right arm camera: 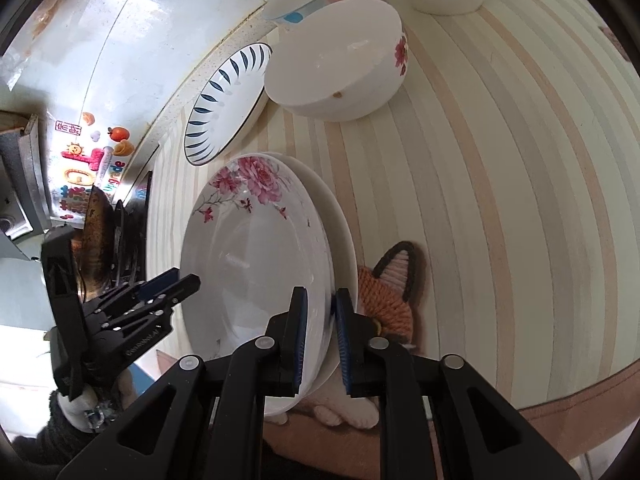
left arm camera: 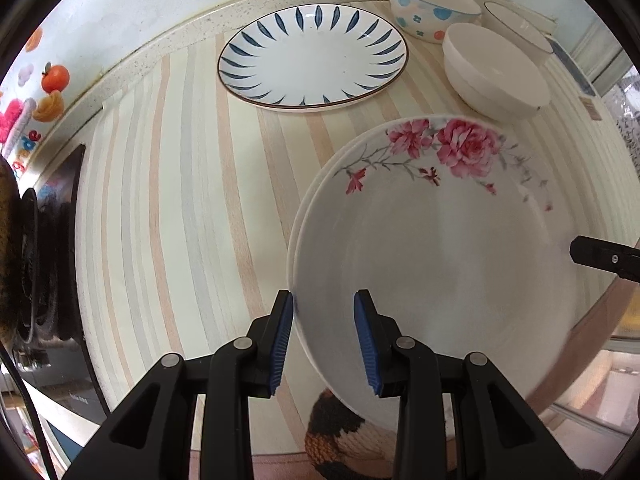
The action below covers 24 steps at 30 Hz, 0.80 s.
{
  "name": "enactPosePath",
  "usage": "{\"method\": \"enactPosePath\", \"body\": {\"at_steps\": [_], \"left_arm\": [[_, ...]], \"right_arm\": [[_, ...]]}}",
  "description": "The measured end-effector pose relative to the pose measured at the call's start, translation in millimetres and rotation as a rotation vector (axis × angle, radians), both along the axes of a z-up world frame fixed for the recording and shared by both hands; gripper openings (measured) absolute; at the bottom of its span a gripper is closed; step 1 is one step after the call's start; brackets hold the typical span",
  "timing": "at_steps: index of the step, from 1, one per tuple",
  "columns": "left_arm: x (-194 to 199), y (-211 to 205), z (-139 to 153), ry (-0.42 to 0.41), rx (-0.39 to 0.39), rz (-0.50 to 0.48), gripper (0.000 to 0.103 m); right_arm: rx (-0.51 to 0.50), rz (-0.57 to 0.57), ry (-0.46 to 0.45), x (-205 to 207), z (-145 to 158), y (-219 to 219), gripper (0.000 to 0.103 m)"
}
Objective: Organize plates and bowls
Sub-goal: 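Carry the two-plate stack with the right gripper to the blue-striped plate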
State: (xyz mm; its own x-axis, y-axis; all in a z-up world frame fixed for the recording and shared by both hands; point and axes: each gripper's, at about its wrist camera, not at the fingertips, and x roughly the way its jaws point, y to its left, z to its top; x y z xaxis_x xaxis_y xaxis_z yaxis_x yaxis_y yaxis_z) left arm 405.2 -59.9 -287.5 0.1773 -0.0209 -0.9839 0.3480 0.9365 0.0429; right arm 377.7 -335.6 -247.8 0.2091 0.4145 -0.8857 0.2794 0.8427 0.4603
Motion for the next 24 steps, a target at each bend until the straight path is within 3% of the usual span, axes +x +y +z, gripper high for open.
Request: {"method": "enactPosePath", "body": {"at_steps": [5, 9, 11, 14, 20, 24], "left_arm": [[17, 10, 28, 0.0, -0.046, 0.038, 0.03], [58, 23, 52, 0.008, -0.084, 0.084, 0.03], [85, 30, 55, 0.019, -0.086, 0.1, 0.03], [132, 37, 49, 0.047, -0.085, 0.135, 0.03], [202, 45, 18, 0.103, -0.083, 0.171, 0.03], [228, 51, -11, 0.158, -0.086, 0.179, 0.03]], "right_arm": [[-0.006, -0.025, 0.019, 5, 21, -13, 0.017], [-0.013, -0.024, 0.003, 30, 52, -15, 0.018], [-0.021, 0.001, -0.02, 58, 69, -7, 0.032], [-0.051, 0.034, -0.056, 108, 82, 7, 0.04], [-0.152, 0.058, -0.019, 203, 57, 26, 0.04], [-0.178, 0.084, 0.021, 237, 30, 38, 0.04]]}}
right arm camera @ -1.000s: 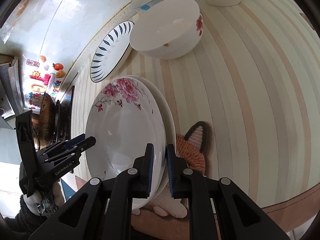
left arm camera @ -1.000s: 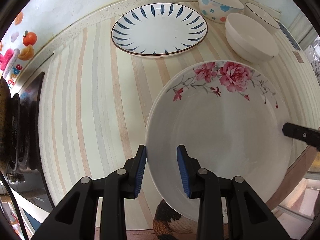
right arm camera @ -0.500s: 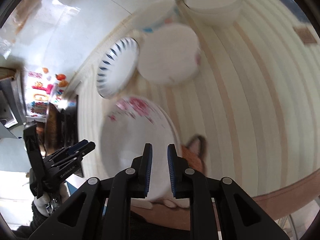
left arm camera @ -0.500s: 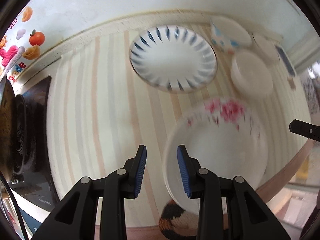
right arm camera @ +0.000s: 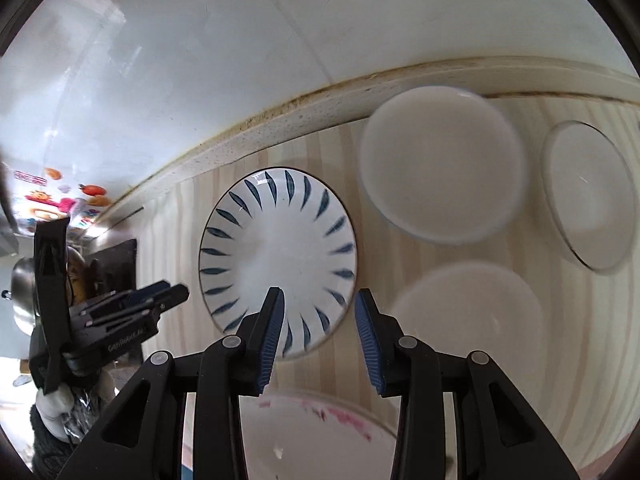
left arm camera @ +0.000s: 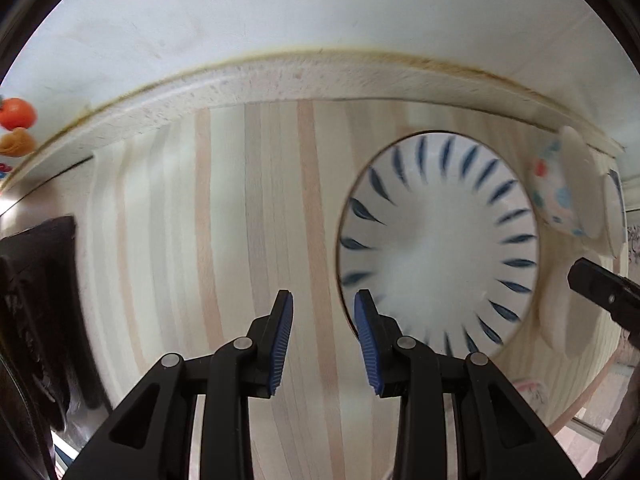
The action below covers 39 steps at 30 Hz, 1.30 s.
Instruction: Organize plates and bowls
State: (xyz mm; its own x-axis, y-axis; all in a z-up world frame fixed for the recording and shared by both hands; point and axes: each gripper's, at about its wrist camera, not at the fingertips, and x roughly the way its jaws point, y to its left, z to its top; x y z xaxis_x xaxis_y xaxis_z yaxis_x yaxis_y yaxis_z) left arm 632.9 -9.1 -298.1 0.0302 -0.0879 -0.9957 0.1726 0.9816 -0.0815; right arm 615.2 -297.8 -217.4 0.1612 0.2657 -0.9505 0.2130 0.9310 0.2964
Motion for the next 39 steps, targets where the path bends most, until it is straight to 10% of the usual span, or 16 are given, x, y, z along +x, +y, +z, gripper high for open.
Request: {"method": "enactPosePath", "body": {"at_steps": [9, 16, 39], "left_arm": [[11, -3, -30, 0.052, -0.139, -0.022, 0.029], [13, -4, -27, 0.017, -0.156, -0.056, 0.027], [-37, 3, 47, -0.033, -0.139, -0.068, 0.027]], "right_arm": [[-0.088, 0.013, 0.093, 24, -53, 2, 0.039], [-0.139, 0.023, 0.115, 32, -68, 3, 0.02], [-0.057, 0.083, 0.071, -6, -8, 20, 0.02]]}}
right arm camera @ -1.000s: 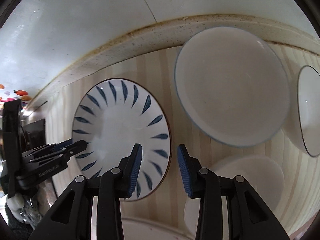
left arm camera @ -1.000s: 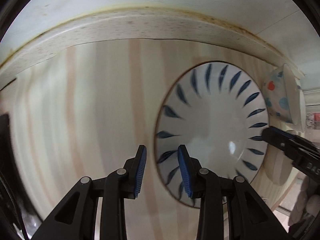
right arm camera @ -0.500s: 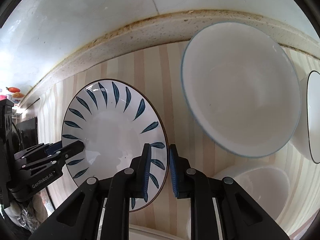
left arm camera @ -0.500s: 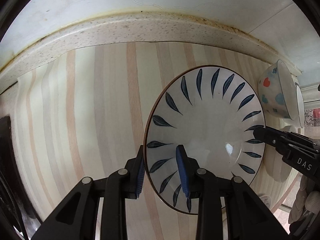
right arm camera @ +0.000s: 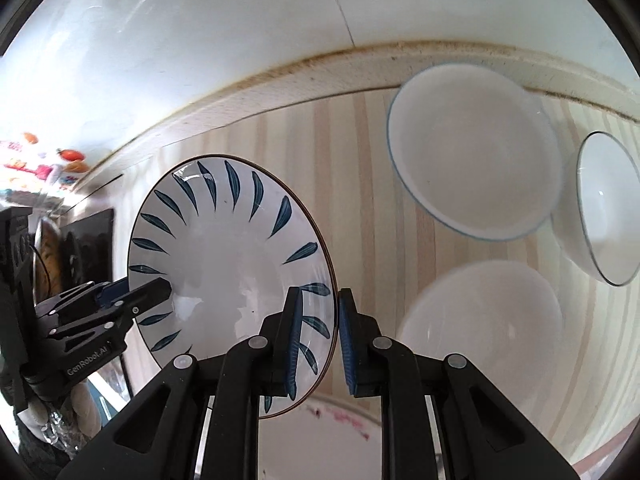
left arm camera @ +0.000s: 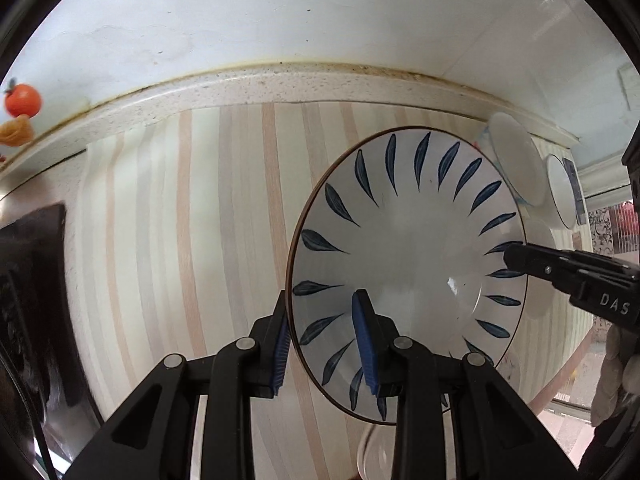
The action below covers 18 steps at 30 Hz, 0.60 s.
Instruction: Organize plates and bowls
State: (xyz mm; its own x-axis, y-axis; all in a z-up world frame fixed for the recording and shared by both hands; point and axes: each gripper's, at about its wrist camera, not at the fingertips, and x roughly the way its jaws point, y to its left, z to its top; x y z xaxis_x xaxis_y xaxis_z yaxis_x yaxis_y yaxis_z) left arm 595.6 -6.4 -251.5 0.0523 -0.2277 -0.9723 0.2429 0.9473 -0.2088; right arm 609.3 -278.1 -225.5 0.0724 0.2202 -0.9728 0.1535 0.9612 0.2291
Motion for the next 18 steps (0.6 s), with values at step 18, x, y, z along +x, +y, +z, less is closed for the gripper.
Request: {"method": "enactPosePath", "body": {"at_steps": [18], "left_arm": [[-107, -26, -6, 0.058, -0.002, -0.016, 0.027]], "right_arm": [[0.05, 0.06, 0.034, -119, 21, -14, 0.02]]}}
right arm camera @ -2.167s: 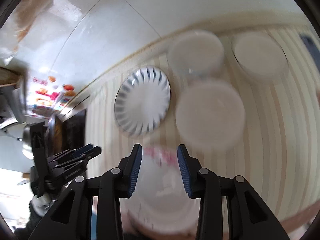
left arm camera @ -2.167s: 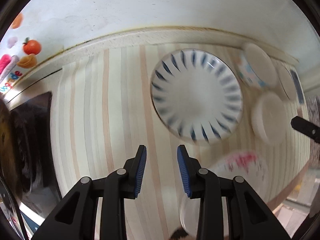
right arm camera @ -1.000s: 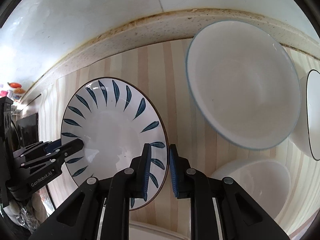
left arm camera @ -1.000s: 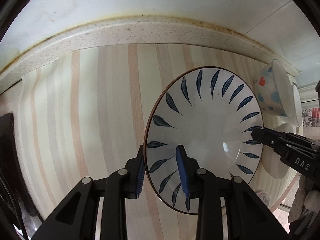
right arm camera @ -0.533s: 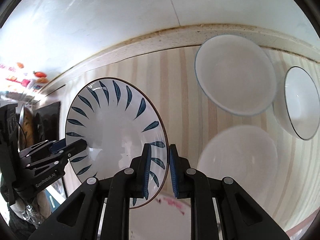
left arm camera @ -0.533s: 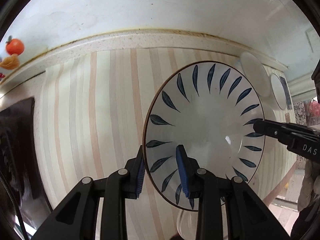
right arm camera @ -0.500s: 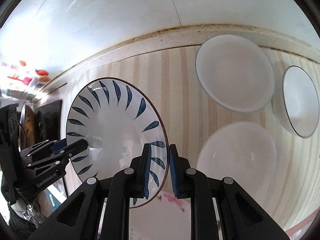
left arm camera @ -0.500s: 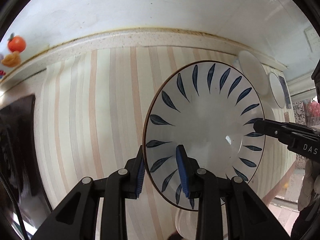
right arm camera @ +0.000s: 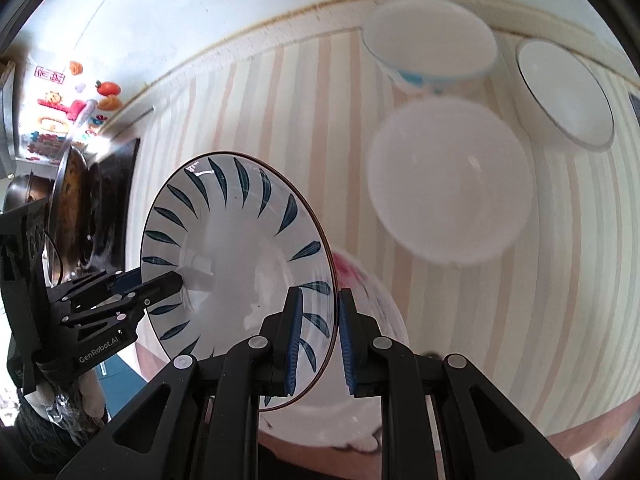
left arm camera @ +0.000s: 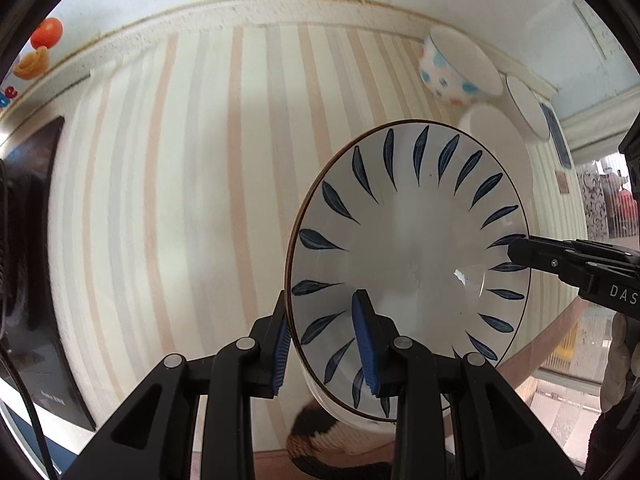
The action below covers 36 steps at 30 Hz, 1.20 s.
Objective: Organize plates and bowls
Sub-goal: 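Lower the plate stack onto the cat mat and open the right gripper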
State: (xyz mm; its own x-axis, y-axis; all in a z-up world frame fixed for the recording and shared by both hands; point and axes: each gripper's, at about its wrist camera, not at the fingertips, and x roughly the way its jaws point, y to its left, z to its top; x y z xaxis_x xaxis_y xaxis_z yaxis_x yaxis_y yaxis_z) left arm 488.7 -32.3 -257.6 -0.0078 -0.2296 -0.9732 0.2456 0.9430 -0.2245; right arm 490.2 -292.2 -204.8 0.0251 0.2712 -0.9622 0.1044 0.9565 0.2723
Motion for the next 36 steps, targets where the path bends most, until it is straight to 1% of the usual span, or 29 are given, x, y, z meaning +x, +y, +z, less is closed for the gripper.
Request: {"method": "enactPosePath", "body": {"at_steps": [6, 11, 16, 19, 23, 27, 30, 36], "left_arm": [[-22, -13, -15, 0.029, 0.035, -0.017, 0.027], [-27, -22, -15, 0.002, 0.061, -0.011, 0.027], [-30, -30, -20, 0.008, 0.082, 0.008, 0.027], [-32, -39, -29, 0.029, 0.091, 0.02, 0.027], [-36, -46, -31, 0.011, 0.117, 0.03, 0.028], [-40, -51, -33, 0.01, 0.118, 0.056, 0.028], [-41, -51, -34, 0.01, 0.123, 0.059, 0.028], [-39, -43, -31, 0.005, 0.137, 0.068, 0.028]], "right_arm": [[0.01, -0.015, 0.039, -27, -15, -13, 0.02], [0.015, -0.004, 0.065, -45, -31, -16, 0.02], [0.016, 0.014, 0.086, -56, -47, -19, 0.02], [0.03, 0.015, 0.086, -58, -50, -23, 0.02], [0.045, 0.017, 0.081, -57, -49, -29, 0.02], [0.043, 0.04, 0.073, -54, -47, -25, 0.02], [0.029, 0.065, 0.071, -54, -46, -20, 0.02], [0.007, 0.065, 0.074, -52, -46, -14, 0.021]]}}
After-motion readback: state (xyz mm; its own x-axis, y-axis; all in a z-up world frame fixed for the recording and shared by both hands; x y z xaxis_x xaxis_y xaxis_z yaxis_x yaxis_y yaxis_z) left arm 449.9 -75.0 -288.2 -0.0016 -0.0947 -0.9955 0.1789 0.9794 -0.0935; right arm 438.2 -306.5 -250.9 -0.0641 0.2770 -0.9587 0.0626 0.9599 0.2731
